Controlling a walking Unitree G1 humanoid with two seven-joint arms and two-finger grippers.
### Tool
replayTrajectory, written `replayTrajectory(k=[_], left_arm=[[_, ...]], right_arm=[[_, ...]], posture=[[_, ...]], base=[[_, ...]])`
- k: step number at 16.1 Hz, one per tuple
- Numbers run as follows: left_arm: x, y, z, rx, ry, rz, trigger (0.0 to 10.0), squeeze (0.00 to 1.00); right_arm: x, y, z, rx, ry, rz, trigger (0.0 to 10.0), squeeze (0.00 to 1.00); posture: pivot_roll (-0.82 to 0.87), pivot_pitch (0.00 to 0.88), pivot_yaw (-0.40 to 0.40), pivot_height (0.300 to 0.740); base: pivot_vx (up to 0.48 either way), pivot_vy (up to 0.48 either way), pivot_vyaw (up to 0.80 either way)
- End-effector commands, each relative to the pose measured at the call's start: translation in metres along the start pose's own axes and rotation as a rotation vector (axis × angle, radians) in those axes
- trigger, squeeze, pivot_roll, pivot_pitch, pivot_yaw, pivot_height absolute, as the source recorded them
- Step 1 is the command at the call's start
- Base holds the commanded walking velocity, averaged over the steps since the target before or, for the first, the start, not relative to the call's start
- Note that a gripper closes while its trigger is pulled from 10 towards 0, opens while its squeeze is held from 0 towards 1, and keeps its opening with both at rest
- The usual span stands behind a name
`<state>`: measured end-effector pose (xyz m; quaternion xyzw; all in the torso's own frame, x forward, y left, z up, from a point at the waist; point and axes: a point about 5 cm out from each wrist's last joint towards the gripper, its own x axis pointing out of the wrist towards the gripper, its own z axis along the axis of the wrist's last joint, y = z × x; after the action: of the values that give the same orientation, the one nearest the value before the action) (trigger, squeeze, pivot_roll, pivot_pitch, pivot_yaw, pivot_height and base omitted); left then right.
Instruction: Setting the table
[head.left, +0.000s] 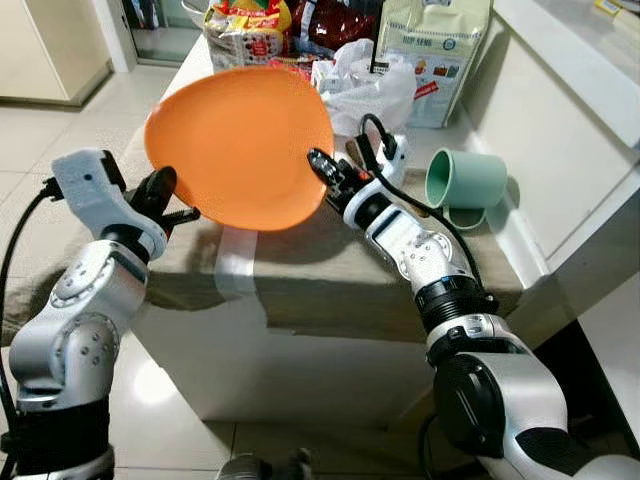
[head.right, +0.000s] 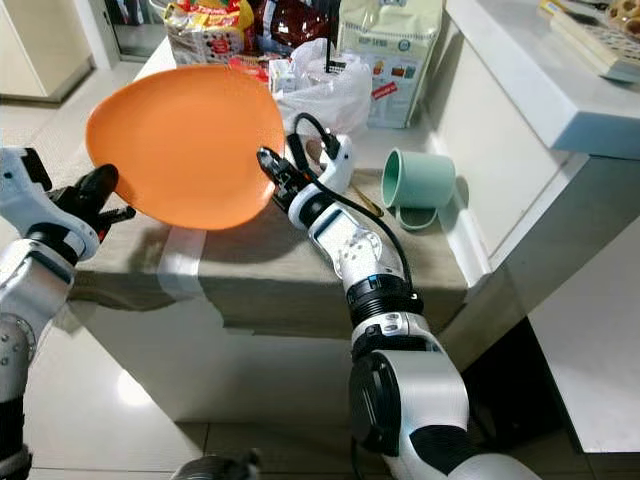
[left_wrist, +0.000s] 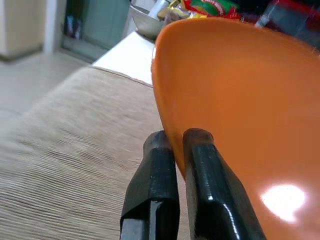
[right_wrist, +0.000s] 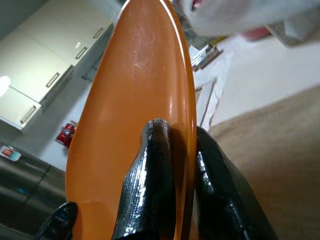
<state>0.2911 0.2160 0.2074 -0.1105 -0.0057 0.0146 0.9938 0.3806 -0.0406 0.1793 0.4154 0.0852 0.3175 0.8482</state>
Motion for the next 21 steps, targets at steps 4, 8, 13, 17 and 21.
replayTrajectory(k=[4, 8, 13, 17, 21], left_arm=[[-0.005, -0.012, 0.021, 0.075, -0.115, -0.057, 10.0, 1.00], [-0.002, -0.016, 0.019, 0.062, -0.120, -0.065, 10.0, 1.00], [-0.001, -0.016, 0.019, 0.076, -0.118, -0.061, 10.0, 1.00], [-0.012, -0.007, 0.014, 0.142, -0.150, 0.018, 10.0, 0.00], [-0.022, -0.005, -0.015, 0.128, -0.075, 0.064, 10.0, 0.00]], right_arm=[[-0.009, -0.017, -0.011, -0.080, 0.030, -0.118, 0.0, 0.00], [-0.009, -0.016, -0.016, -0.086, 0.035, -0.117, 0.0, 0.00], [-0.012, -0.018, -0.016, -0.098, 0.033, -0.127, 0.0, 0.00], [-0.010, -0.010, -0.018, -0.206, 0.041, -0.082, 0.0, 0.00], [-0.018, -0.022, -0.022, -0.544, 0.046, -0.156, 0.0, 0.00]], posture=[[0.06, 0.041, -0.058, 0.740], [0.05, 0.037, -0.056, 0.740], [0.05, 0.035, -0.055, 0.740], [0.05, 0.039, -0.052, 0.740], [0.06, 0.042, -0.053, 0.740]], base=[[0.000, 0.000, 0.00], [0.000, 0.000, 0.00], [0.000, 0.000, 0.00], [0.000, 0.000, 0.00], [0.000, 0.000, 0.00]])
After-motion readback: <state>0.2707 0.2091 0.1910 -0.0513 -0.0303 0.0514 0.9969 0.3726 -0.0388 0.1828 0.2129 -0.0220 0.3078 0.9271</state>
